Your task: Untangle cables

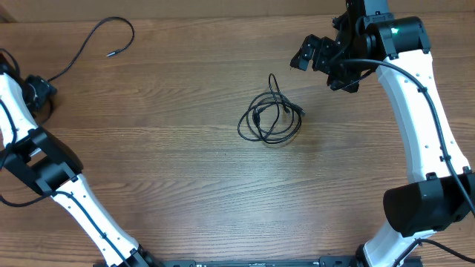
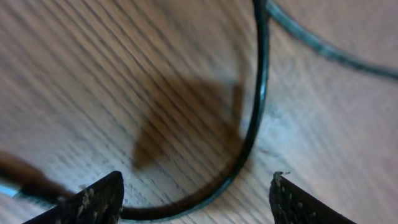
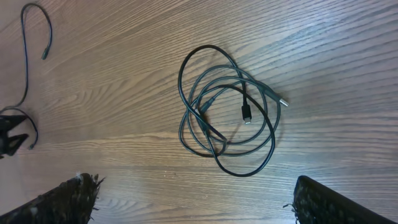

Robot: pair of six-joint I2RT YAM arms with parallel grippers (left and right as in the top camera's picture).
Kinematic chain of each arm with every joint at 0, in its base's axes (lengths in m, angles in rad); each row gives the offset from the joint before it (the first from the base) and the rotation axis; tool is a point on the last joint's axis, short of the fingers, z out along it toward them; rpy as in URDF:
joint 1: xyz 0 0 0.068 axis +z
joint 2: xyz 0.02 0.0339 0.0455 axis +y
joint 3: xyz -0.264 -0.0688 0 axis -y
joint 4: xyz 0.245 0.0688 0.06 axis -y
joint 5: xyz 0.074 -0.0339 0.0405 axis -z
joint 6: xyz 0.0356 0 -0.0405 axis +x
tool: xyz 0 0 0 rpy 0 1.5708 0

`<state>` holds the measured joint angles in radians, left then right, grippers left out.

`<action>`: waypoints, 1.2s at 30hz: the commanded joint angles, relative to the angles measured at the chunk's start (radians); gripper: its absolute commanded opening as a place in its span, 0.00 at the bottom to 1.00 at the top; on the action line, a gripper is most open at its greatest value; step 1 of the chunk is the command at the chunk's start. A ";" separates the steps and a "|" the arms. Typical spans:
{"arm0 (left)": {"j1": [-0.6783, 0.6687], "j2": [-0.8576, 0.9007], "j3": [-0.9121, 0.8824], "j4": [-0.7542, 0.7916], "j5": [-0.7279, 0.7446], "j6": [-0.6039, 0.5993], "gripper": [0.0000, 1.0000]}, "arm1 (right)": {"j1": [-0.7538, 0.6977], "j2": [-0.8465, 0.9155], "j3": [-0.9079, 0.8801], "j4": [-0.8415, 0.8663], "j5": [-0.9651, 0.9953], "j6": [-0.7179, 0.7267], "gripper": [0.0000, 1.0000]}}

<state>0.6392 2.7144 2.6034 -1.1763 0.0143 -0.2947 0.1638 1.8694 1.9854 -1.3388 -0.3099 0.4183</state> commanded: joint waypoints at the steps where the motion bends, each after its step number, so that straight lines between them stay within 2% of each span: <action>1: -0.005 0.011 0.004 0.002 -0.004 0.097 0.74 | -0.002 -0.006 -0.003 0.003 0.002 -0.004 1.00; 6: -0.006 0.028 0.000 0.000 0.095 0.125 0.66 | -0.002 -0.006 -0.003 0.003 0.002 -0.004 1.00; 8: -0.009 0.043 -0.001 -0.010 0.098 0.142 0.59 | -0.002 -0.006 -0.003 0.003 0.002 -0.005 1.00; 12: -0.011 0.084 -0.005 -0.034 0.094 0.142 0.53 | -0.002 -0.006 -0.003 0.003 0.002 -0.005 1.00; 13: -0.012 0.094 -0.005 -0.037 0.094 0.142 0.48 | -0.002 -0.006 -0.003 0.003 0.002 -0.004 1.00; 14: -0.012 0.103 -0.006 -0.041 0.095 0.142 0.39 | -0.002 -0.006 -0.003 0.003 0.002 -0.004 1.00; 16: -0.012 0.107 -0.007 -0.042 0.111 0.140 0.06 | -0.002 -0.006 -0.003 0.003 0.002 -0.004 1.00; 18: -0.013 0.107 -0.007 -0.026 0.177 0.136 0.04 | -0.002 -0.006 -0.003 0.003 0.002 -0.004 1.00; 21: -0.013 0.103 -0.003 0.019 0.356 0.115 0.04 | -0.002 -0.006 -0.003 0.003 0.002 -0.004 1.00; 26: -0.013 0.103 0.006 0.163 0.686 -0.108 0.04 | -0.002 -0.006 -0.003 0.003 0.002 -0.005 1.00; 29: -0.025 0.103 0.006 0.377 0.966 -0.271 0.04 | -0.002 -0.006 -0.003 0.003 0.002 -0.004 1.00; 33: -0.068 0.103 0.006 0.711 1.137 -0.602 0.04 | -0.002 -0.006 -0.003 0.003 0.002 -0.004 1.00; 36: -0.109 0.103 0.006 0.959 1.167 -0.762 0.04 | -0.002 -0.006 -0.003 0.003 0.002 -0.004 1.00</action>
<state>0.5900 2.8182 2.5977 -0.3443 0.9951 -0.7612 0.1642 1.8694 1.9854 -1.3376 -0.3099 0.4179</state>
